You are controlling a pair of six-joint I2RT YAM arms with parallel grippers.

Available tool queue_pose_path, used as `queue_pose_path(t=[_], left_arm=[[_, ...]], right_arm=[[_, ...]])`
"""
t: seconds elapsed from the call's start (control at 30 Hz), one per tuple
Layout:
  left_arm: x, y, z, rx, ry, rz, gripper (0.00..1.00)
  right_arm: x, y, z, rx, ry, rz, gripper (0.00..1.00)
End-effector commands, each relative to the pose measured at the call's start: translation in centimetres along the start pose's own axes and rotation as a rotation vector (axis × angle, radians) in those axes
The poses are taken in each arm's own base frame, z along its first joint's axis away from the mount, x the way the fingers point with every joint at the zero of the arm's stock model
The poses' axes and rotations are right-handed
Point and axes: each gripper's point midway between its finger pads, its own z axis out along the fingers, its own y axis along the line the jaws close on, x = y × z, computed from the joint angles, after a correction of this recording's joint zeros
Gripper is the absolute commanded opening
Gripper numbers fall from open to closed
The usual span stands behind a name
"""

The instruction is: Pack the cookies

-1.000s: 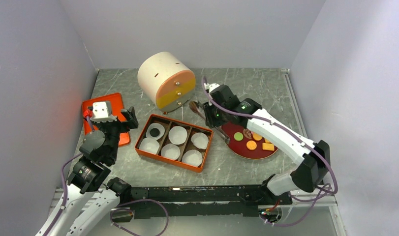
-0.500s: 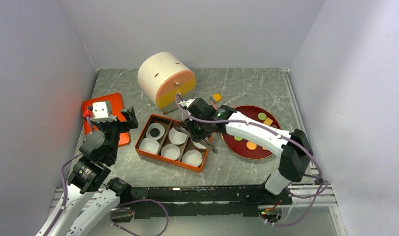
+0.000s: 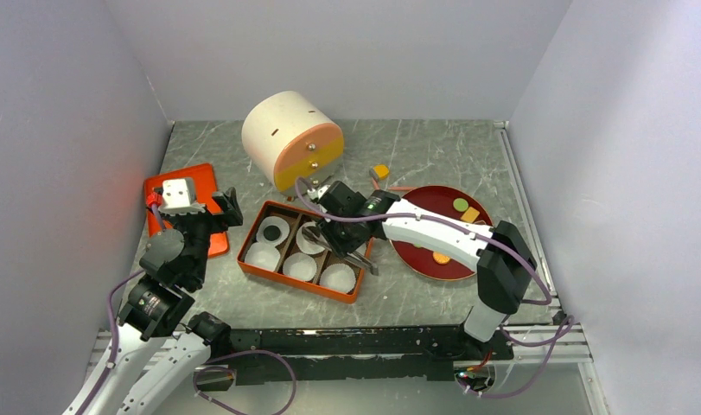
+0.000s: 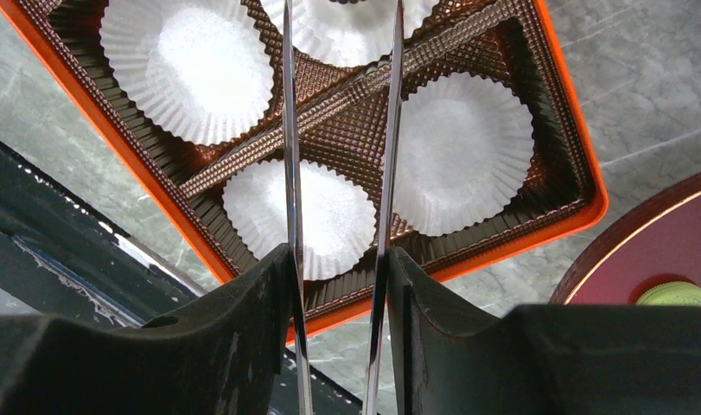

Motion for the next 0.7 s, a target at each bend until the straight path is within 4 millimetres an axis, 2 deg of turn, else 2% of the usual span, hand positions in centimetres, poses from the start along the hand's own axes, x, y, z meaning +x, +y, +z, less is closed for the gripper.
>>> queue_pose_path(t=[0.0, 0.43, 0.67], left_arm=[[-0.2, 0.0, 0.1, -0.002, -0.010, -0.010, 0.96], [-0.2, 0.0, 0.1, -0.003, -0.010, -0.010, 0.97], [-0.3, 0.0, 0.1, -0.004, -0.013, -0.013, 0.97]], right_arm=[[-1.5, 0.6, -0.9, -0.010, -0.036, -0.021, 0.44], [-1.5, 0.4, -1.1, 0.005, -0.040, -0.028, 0.55], [-2.2, 0.4, -2.4, 0.013, -0.075, -0.019, 0.55]])
